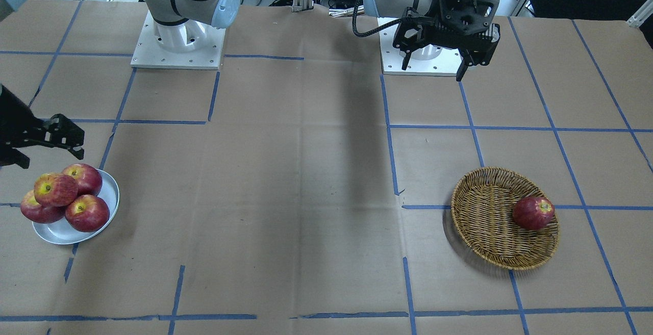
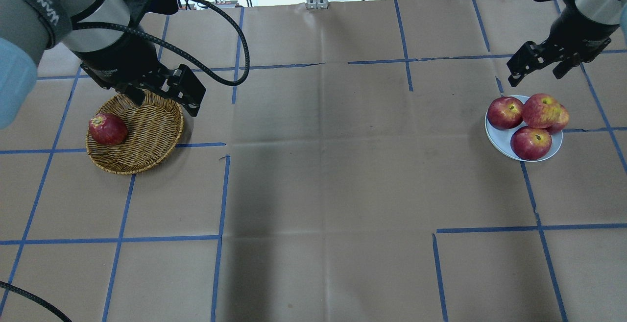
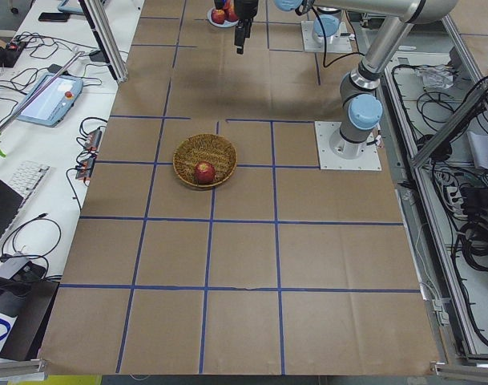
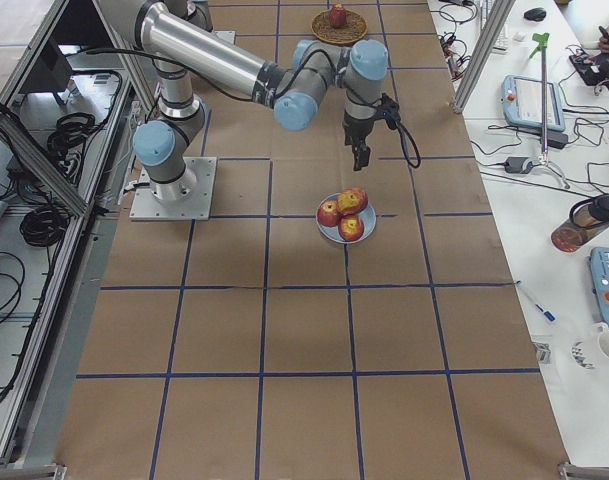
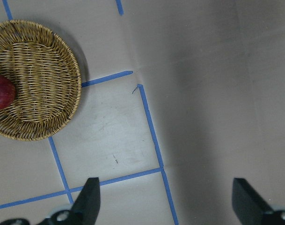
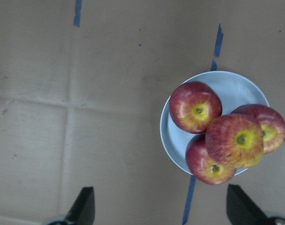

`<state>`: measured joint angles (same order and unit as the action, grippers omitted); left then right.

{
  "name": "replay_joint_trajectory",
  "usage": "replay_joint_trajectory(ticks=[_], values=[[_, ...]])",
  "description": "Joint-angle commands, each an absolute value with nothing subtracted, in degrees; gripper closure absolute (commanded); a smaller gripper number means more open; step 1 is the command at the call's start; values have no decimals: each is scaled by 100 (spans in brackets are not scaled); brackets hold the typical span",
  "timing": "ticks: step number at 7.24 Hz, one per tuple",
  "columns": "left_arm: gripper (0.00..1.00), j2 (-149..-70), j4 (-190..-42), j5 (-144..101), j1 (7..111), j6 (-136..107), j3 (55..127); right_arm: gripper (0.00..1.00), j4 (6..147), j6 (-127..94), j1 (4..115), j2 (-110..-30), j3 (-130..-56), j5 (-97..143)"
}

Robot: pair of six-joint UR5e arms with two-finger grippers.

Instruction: Transfer apple from basket to plate

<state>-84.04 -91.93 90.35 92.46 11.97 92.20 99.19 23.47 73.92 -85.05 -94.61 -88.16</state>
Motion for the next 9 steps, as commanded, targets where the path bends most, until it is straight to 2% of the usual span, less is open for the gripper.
replay_joint_trajectory(ticks=[1,3,9], values=[[1,-8411,-9193,9026,9246,1195,9220,0,9651,858,8423,-8998,-9483,-8894],[1,-8411,-9193,9026,9237,1195,9220,0,9589,440,8841,-9184,-9579,-8912],[1,-8420,-9185,9018,9237,1187,9220,0,9554,439,8859,-9334,-9659,-8868]])
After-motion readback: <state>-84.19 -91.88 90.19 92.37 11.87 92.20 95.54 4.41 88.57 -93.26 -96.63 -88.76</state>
